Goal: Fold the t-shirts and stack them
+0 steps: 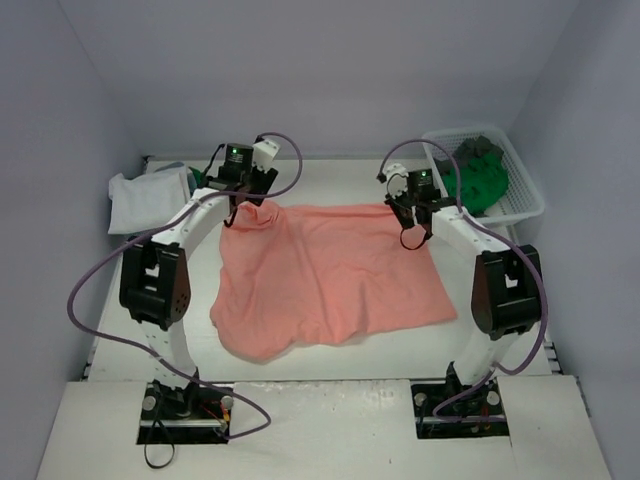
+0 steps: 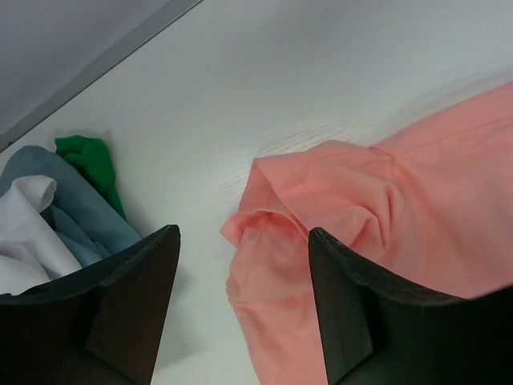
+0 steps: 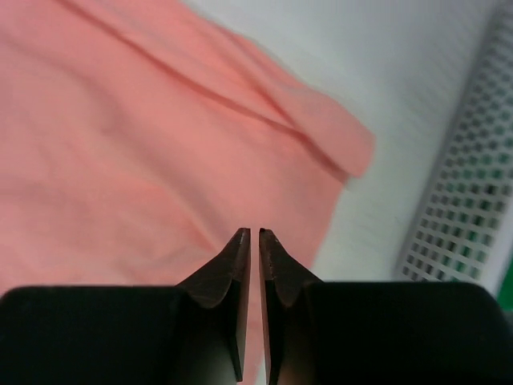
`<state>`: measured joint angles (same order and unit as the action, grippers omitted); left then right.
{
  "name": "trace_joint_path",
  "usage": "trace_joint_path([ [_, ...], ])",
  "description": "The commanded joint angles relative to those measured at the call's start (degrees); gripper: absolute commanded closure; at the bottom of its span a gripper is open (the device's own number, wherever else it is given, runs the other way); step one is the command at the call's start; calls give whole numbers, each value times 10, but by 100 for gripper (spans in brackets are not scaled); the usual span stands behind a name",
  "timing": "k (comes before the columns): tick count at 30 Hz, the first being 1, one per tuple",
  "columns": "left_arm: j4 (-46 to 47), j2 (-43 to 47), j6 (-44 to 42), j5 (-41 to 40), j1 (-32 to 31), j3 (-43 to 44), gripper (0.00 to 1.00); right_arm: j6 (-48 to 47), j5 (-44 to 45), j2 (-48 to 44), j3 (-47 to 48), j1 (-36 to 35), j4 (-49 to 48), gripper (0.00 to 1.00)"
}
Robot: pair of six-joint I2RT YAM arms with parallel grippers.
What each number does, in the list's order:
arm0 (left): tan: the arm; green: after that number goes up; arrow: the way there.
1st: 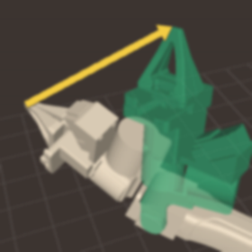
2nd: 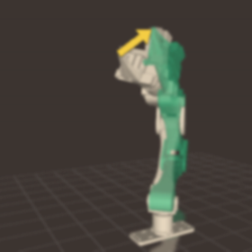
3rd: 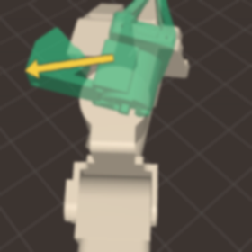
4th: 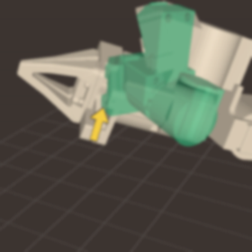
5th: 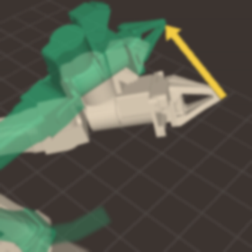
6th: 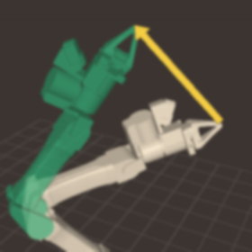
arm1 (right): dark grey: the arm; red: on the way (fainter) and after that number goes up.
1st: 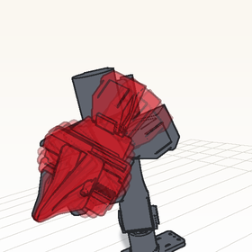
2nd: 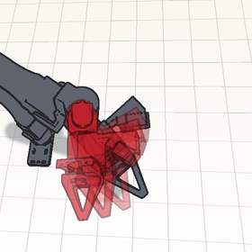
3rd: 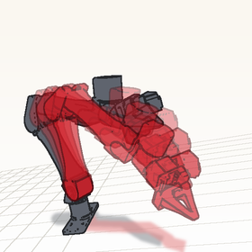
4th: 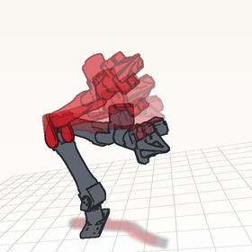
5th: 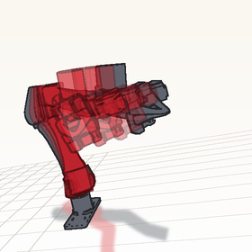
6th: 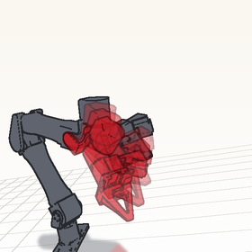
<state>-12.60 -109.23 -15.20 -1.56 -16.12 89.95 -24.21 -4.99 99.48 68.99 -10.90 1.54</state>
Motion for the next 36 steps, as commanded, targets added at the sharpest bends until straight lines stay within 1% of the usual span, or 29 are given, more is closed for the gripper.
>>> trace_joint_path([
  [1,5,69,25,40,-1,-14,41,-11,-47,-3,0,-16,22,94],
  [3,0,74,26,47,-1,-33,40,-6,-53,10,7,-16,27,94],
  [8,-7,52,29,67,-1,-43,40,-9,-56,29,16,-17,33,94],
  [13,-6,-1,22,61,-2,-22,40,-8,-68,40,14,-18,40,94],
  [14,-4,-7,20,61,-2,-20,40,-8,-70,41,10,-18,41,95],
  [15,-3,-26,22,62,-2,-8,40,-8,-71,40,8,-17,41,99],
  [20,-18,-56,31,69,-1,15,40,-7,-69,38,7,-18,43,100],
  [27,-41,-63,47,81,-2,36,40,-4,-65,54,10,-18,46,100],
  [36,-74,-46,63,98,-2,28,40,-6,-51,70,11,-17,47,100],
])
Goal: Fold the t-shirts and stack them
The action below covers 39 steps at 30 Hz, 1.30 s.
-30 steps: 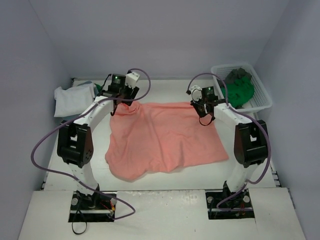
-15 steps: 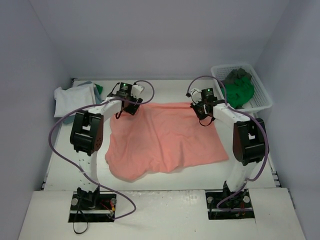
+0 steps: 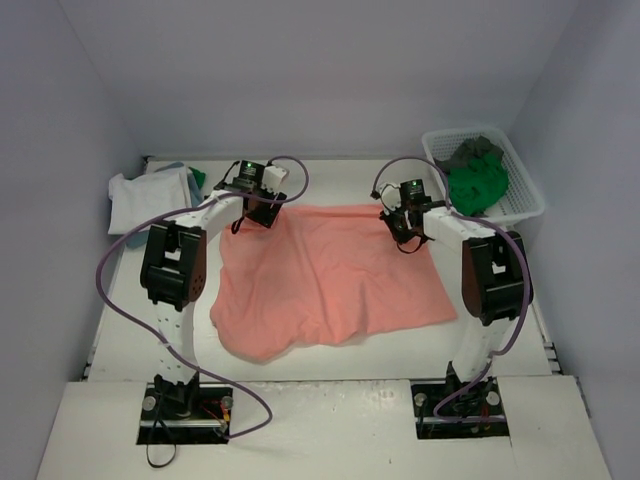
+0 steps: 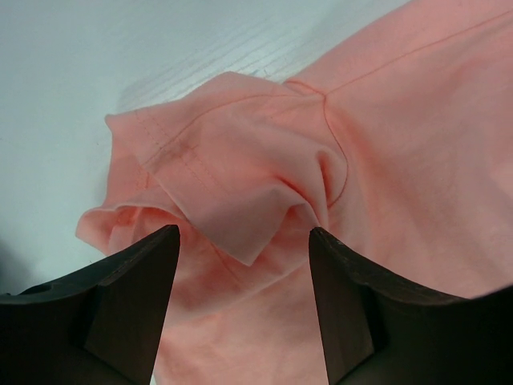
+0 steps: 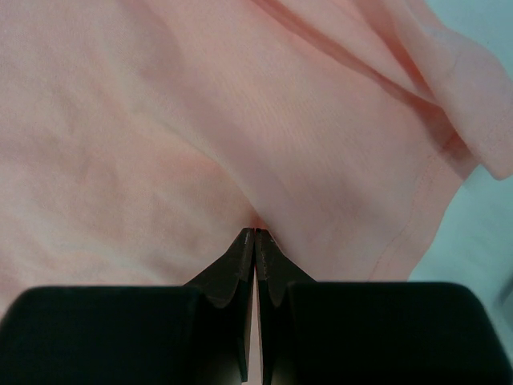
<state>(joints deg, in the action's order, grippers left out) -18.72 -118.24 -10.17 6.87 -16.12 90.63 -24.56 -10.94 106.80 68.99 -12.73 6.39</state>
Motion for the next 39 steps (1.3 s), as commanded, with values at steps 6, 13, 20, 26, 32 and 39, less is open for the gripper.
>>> trace_joint_path([
  [6,-25,46,15,15,-2,18,40,1,10,8,14,2,-2,100],
  [13,-33,21,20,19,-2,28,40,0,15,13,11,2,-1,100],
  [20,-38,1,25,28,-2,39,40,-1,12,25,12,3,-1,100],
  [26,-18,-17,12,6,-2,38,41,-4,7,33,11,2,-1,100],
  [32,5,-27,4,-21,-2,39,67,-5,3,38,7,2,1,100],
  [39,-15,-14,2,-26,-2,55,52,-6,2,43,10,1,4,100],
])
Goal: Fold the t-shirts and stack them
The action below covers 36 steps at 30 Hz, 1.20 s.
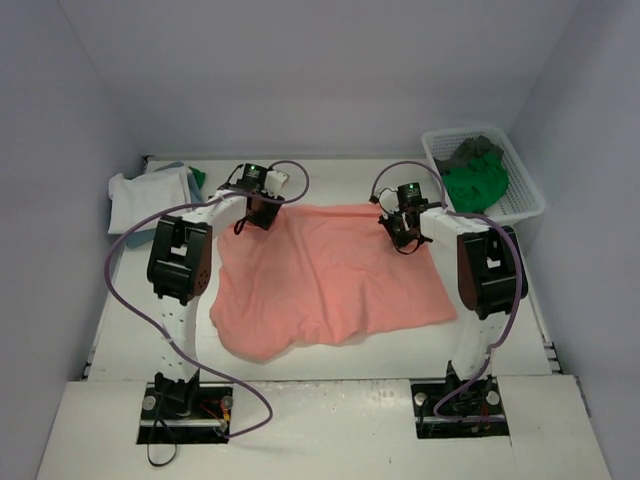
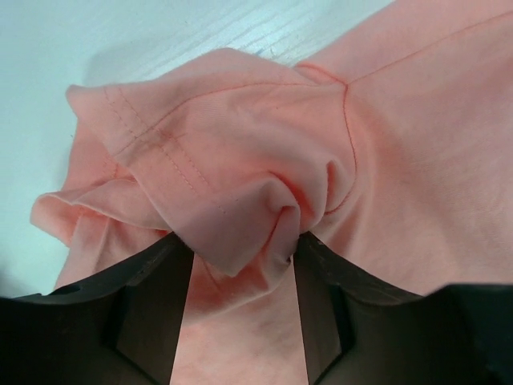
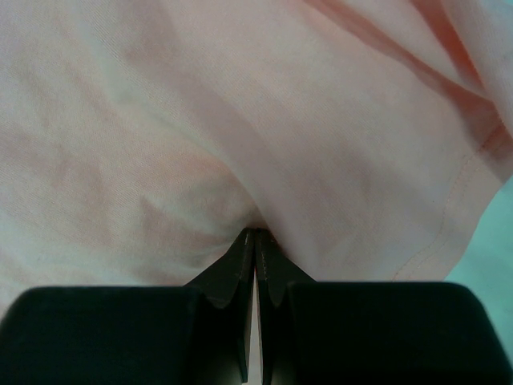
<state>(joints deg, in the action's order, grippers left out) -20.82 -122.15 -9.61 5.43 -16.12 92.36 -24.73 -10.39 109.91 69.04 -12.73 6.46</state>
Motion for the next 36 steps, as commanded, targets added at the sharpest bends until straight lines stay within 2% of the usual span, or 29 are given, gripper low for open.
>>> trace_joint_path([
  [1,0,28,-4,-10,-2,40,51,-5,-3,12,10,1,4,100],
  [5,-15,38,-8,-9,-2,49,48,-6,-4,16,8,2,6,100],
  [19,-54,51,-6,12,-2,78,48,-7,1,23,14,2,12,100],
  [36,-45,48,-10,8,0,89,48,-7,-2,29,16,0,16,100],
])
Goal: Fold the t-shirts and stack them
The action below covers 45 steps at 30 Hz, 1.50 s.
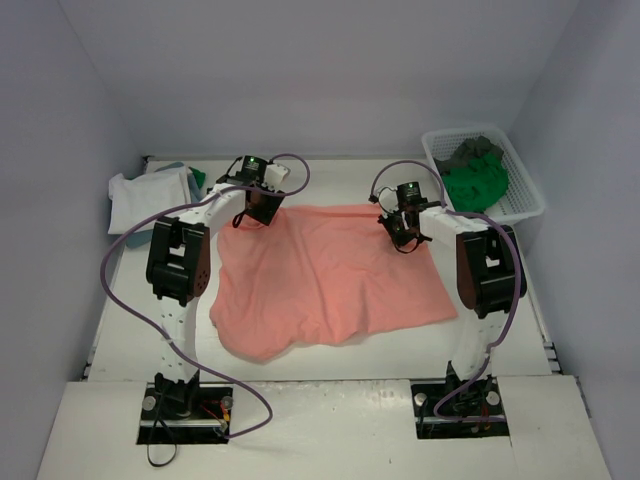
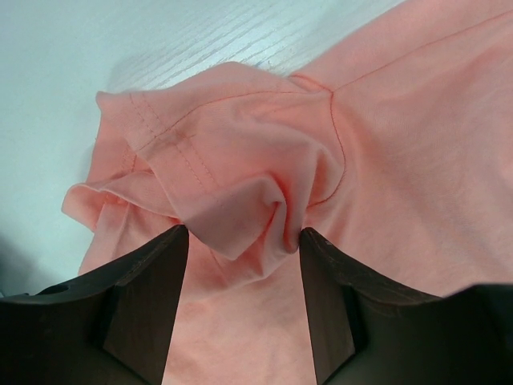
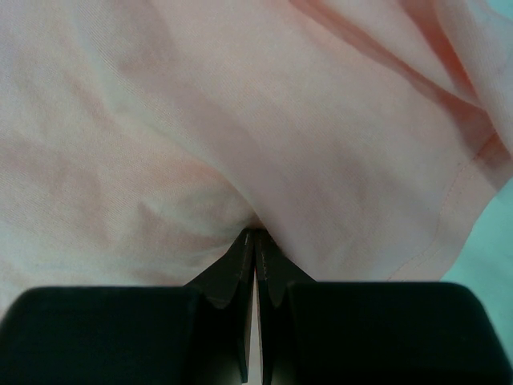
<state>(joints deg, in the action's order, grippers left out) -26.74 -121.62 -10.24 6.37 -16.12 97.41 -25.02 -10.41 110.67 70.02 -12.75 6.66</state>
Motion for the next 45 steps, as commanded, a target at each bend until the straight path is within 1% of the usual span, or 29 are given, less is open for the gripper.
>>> trace_joint_path([
  [1,13,43,-4,-3,0,41,48,-4,-1,20,6,1,14,100],
  [6,-8,41,-7,-1,5,73,48,-4,0,20,6,0,15,100],
  [10,-15,46,-5,4,7,79,48,-4,1,22,6,0,15,100],
  [15,-19,40,2,11,7,72,48,-4,2,22,8,0,17,100],
  [22,-4,40,-1,-1,8,43,49,-4,1,25,7,0,20,100],
  [24,-4,34,-2,1,11,43,51,-4,2,25,6,0,19,100],
  [32,2,18,0,7,14,40,52,-4,3,28,9,0,20,100],
  [45,7,-2,12,26,14,31,52,-4,3,29,12,0,23,100],
])
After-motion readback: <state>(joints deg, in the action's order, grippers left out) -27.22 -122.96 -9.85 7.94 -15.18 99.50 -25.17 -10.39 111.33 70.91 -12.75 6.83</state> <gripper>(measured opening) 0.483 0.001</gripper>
